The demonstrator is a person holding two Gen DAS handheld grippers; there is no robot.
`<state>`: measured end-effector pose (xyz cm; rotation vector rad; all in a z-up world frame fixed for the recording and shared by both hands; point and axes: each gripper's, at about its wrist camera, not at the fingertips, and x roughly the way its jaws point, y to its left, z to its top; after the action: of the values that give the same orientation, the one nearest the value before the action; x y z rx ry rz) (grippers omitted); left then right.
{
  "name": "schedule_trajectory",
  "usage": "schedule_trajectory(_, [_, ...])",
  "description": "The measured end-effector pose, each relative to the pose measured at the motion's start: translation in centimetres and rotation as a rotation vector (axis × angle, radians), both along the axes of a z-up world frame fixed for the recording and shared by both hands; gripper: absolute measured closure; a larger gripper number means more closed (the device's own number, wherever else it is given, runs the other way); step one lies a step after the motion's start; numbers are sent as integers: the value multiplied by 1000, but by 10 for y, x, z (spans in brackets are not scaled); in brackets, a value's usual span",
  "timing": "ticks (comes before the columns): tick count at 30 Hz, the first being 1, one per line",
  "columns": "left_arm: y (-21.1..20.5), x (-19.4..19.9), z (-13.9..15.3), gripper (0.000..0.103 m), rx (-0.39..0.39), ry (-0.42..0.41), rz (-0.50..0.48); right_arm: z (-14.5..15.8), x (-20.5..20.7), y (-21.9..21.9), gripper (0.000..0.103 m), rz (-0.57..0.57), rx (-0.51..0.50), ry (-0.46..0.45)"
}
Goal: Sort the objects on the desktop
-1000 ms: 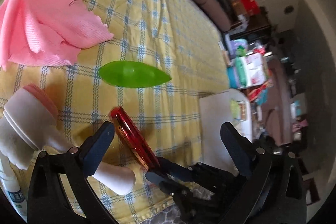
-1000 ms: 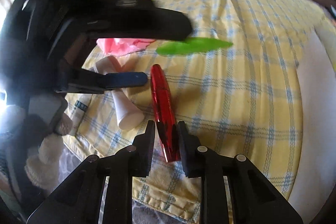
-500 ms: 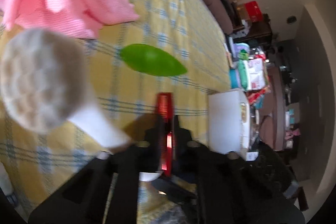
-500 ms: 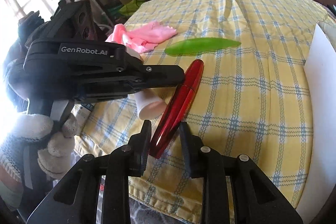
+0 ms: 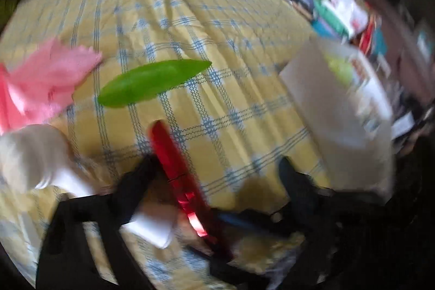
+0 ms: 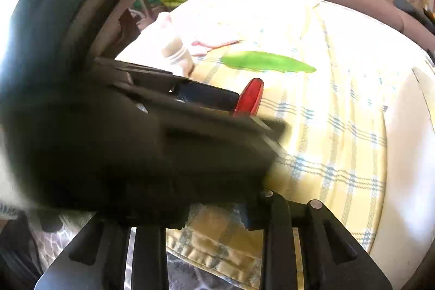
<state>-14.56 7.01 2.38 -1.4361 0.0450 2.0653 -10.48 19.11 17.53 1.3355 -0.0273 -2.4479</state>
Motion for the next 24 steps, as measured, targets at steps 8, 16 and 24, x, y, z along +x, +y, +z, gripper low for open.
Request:
schedule_trajectory(8, [-24,-14,-9,77,125,-95,81,-6,-3,-9,74,43,-56,24])
schedule_trajectory(16, [-19,-11,-8,68,233,-143,81,-2,-5,-18,76,67,-42,68])
schedule_trajectory(24, [-49,-27,-19,74,484,-295,176,-1,-16,14,75,-44,-231,20])
